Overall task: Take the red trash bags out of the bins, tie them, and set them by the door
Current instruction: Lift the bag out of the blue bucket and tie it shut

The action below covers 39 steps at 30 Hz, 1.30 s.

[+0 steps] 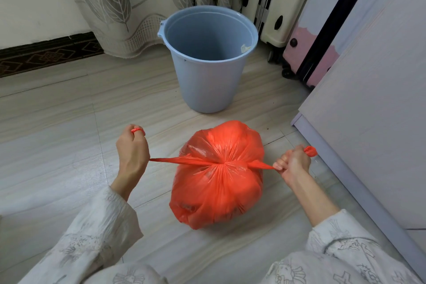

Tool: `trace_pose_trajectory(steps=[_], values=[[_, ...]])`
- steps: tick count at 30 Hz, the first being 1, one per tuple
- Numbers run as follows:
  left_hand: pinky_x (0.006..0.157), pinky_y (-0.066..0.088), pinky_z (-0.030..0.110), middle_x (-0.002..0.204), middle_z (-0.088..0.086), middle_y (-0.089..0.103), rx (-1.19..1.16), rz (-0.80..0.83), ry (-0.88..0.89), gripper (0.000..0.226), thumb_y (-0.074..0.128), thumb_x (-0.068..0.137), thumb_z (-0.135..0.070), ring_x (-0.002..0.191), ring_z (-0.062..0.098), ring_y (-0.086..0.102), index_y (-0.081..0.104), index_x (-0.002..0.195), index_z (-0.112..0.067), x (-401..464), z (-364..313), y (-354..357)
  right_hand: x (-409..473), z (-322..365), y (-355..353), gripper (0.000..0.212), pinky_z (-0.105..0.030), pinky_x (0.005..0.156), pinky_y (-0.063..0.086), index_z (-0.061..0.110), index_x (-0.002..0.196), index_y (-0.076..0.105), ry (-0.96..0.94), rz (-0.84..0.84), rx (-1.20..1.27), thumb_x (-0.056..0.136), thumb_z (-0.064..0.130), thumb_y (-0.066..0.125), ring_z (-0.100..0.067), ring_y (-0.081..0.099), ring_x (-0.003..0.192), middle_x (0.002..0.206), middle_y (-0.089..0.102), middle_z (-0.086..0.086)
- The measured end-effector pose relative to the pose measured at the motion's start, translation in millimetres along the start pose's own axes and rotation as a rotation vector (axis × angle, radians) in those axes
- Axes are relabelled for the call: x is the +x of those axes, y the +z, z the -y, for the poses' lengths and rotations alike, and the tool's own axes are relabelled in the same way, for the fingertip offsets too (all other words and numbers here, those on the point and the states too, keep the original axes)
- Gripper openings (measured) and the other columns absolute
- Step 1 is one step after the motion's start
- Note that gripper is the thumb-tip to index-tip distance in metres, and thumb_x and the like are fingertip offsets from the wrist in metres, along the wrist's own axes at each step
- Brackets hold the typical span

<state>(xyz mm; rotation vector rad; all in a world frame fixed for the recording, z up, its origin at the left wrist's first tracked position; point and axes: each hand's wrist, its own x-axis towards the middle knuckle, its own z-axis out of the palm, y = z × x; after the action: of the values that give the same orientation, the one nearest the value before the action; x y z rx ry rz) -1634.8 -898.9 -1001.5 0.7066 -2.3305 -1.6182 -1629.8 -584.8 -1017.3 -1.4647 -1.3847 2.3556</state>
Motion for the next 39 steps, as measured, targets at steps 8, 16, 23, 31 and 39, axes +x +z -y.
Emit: trace_pose_trajectory(steps=[8,16,23,31,39], values=[[0.064,0.042,0.040,0.072,0.000,0.044,0.016,0.172,0.187,0.011,0.030,0.092,-0.014,0.070,0.023,0.049,0.039,0.098,-0.016,-8,-11,16,1,-9,-10,0.046,-0.031,0.055,0.046,0.013,0.063,0.036,-0.058,0.030,0.123,0.098,0.040,0.026,-0.015,0.040,0.041,0.041,0.039,-0.001],[0.094,0.038,0.033,0.091,0.000,0.049,-0.788,0.138,-0.529,0.024,0.036,0.080,-0.003,0.090,0.012,0.050,0.050,0.098,-0.010,-10,-13,27,-22,-43,8,0.040,-0.030,0.083,0.047,0.015,0.105,0.064,-0.102,0.179,-0.428,0.083,0.048,0.058,-0.013,0.061,0.093,0.101,0.066,0.002],[0.078,0.046,0.028,0.072,0.007,0.058,-0.562,0.384,-0.351,0.025,0.043,0.095,-0.022,0.075,0.018,0.058,0.059,0.081,-0.009,-43,-13,49,-38,-49,25,0.030,-0.037,0.099,0.040,0.003,0.101,0.067,-0.840,0.196,-0.790,0.096,0.020,0.043,-0.025,0.058,0.106,0.106,0.065,-0.015],[0.050,0.043,0.025,0.043,-0.011,0.027,-0.632,0.502,-0.132,0.042,0.026,0.098,-0.036,0.040,0.009,0.032,0.031,0.062,-0.017,-56,-31,56,-49,-44,48,0.040,-0.031,0.059,0.044,0.013,0.062,0.044,-0.304,0.449,-0.102,0.100,0.021,0.031,-0.013,0.050,0.041,0.038,0.045,0.006],[0.034,0.025,0.014,0.034,-0.012,0.024,-0.297,0.489,-0.015,0.045,0.026,0.098,-0.036,0.031,0.002,0.022,0.024,0.056,-0.020,-58,-37,56,-36,-28,31,0.035,-0.027,0.050,0.033,0.015,0.060,0.030,0.057,0.282,0.165,0.094,0.010,0.024,-0.007,0.024,0.023,0.030,0.022,0.007]])
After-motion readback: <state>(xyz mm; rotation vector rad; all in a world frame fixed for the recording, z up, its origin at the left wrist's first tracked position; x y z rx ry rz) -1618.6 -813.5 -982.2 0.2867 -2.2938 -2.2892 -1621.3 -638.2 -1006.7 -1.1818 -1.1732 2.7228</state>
